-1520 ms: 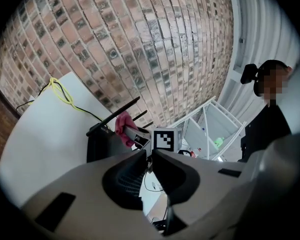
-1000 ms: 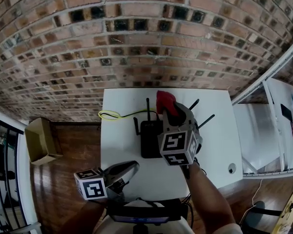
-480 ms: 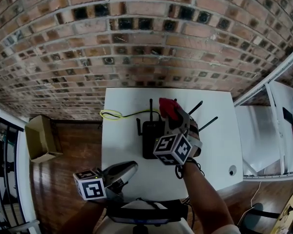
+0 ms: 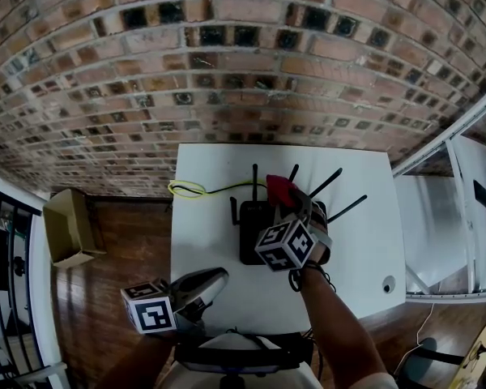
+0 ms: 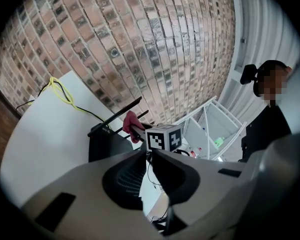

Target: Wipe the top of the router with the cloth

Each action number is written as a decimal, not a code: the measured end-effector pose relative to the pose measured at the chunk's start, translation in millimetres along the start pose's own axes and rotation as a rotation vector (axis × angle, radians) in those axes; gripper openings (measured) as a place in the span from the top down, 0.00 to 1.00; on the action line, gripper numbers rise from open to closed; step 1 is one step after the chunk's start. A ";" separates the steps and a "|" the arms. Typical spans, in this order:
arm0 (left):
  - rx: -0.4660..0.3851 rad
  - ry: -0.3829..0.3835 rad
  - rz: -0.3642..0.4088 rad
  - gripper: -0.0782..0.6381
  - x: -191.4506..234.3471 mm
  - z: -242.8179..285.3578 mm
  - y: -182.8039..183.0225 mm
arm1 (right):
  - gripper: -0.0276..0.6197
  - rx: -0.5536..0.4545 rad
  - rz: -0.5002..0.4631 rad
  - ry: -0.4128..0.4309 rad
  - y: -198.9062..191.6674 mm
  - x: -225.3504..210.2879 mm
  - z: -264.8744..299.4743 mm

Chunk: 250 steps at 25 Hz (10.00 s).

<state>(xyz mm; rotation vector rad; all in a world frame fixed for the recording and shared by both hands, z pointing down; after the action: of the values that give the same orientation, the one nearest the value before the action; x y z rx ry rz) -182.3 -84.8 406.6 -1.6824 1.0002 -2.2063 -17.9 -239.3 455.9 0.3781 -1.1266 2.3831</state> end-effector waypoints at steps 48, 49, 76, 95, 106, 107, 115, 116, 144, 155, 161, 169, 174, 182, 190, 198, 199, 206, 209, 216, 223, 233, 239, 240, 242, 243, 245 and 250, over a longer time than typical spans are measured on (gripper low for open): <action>-0.022 0.001 0.016 0.83 -9.9 -2.5 -1.7 | 0.79 0.150 0.020 0.090 -53.8 18.9 33.9; -0.019 0.000 0.017 0.83 -10.3 -0.5 -2.6 | 0.79 0.133 0.032 0.092 -51.7 16.7 28.6; 0.092 -0.100 0.082 0.83 -55.7 76.6 -17.5 | 0.79 -0.161 0.267 -0.101 -26.2 -114.3 -66.6; 0.086 -0.108 0.069 0.83 -50.4 70.7 -10.7 | 0.79 -0.134 0.299 -0.242 -11.9 -137.1 -51.6; 0.091 -0.100 0.056 0.83 -41.3 69.3 -7.1 | 0.79 -0.029 0.334 -0.189 -37.9 -112.7 -27.5; 0.094 -0.096 0.054 0.83 -39.5 68.7 -7.5 | 0.79 -0.017 0.339 -0.183 -41.5 -110.5 -24.9; 0.078 -0.087 0.063 0.83 -27.6 69.9 1.7 | 0.79 0.047 0.365 -0.154 -58.1 -98.7 -4.3; 0.084 -0.085 0.060 0.83 -25.7 69.9 1.4 | 0.79 0.054 0.370 -0.152 -60.2 -97.2 -1.5; 0.048 -0.053 0.035 0.83 -8.1 52.0 6.7 | 0.79 0.254 0.420 -0.041 -113.5 -48.1 46.6; 0.083 -0.078 0.033 0.83 -25.1 59.7 -13.9 | 0.79 0.173 0.397 -0.021 -108.5 -58.4 24.3; 0.054 -0.063 0.046 0.83 -45.0 73.4 -17.0 | 0.79 0.075 0.369 0.011 -102.4 -67.8 -23.3; 0.046 -0.089 0.069 0.83 -80.0 120.4 -39.6 | 0.79 -0.094 0.362 0.031 -99.1 -110.5 -74.4; 0.068 -0.083 0.064 0.83 -95.0 143.4 -56.7 | 0.79 -0.191 0.340 0.018 -88.0 -145.7 -103.2; 0.066 -0.065 0.077 0.83 -117.1 161.9 -72.5 | 0.79 -0.281 0.190 -0.050 -55.1 -192.2 -130.4; 0.051 -0.037 0.079 0.83 -122.3 167.8 -78.2 | 0.79 -0.163 0.136 -0.025 -88.7 -183.4 -109.7; 0.048 -0.031 0.077 0.83 -125.1 174.3 -81.2 | 0.79 -0.122 0.099 -0.013 -106.7 -175.5 -101.1; 0.047 -0.031 0.078 0.83 -125.4 174.3 -81.4 | 0.79 -0.117 0.094 -0.013 -108.8 -174.3 -100.4; 0.045 -0.022 0.079 0.83 -125.5 172.1 -81.2 | 0.79 -0.076 0.085 0.013 -120.7 -164.4 -93.2; 0.041 -0.019 0.077 0.83 -125.2 170.3 -80.1 | 0.79 -0.042 0.092 0.035 -130.9 -157.8 -87.7; 0.047 0.007 0.068 0.83 -120.2 165.1 -82.8 | 0.79 0.024 0.120 0.080 -156.3 -143.5 -70.1; 0.014 0.035 0.086 0.83 -123.1 164.1 -82.3 | 0.79 0.093 0.102 0.147 -182.3 -126.8 -52.5; -0.034 0.102 0.103 0.83 -133.8 170.6 -91.5 | 0.79 0.140 0.053 0.234 -211.2 -112.5 -34.8; -0.065 0.151 0.097 0.83 -128.2 163.4 -97.6 | 0.79 0.109 0.034 0.241 -215.2 -105.8 -23.7; -0.075 0.151 0.106 0.83 -128.3 161.9 -96.7 | 0.79 0.106 0.034 0.240 -215.3 -104.9 -23.2; -0.087 0.158 0.099 0.83 -126.9 157.1 -98.5 | 0.79 0.105 0.033 0.241 -216.3 -102.7 -23.8; -0.092 0.164 0.086 0.83 -125.6 154.2 -99.6 | 0.79 0.105 0.032 0.243 -217.0 -101.4 -24.5; -0.107 0.165 0.073 0.83 -123.9 149.9 -97.5 | 0.79 0.107 0.030 0.249 -216.9 -99.8 -25.3; -0.100 0.135 0.096 0.83 -120.8 145.1 -88.4 | 0.79 0.120 0.021 0.261 -214.6 -99.4 -25.0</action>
<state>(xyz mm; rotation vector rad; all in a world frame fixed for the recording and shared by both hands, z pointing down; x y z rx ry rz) 11.7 -11.7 384.9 -1.5066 1.2162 -2.2666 178.2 -131.4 536.4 0.0894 -0.8760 2.4393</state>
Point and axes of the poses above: the fingertips, and each gripper's own axes: z forward along the fingers, x to its left, y out of its top, the point moved 2 cm from there along -z, backward along the fingers, and after that the axes turned 10 degrees about z, right-handed, at the moved point
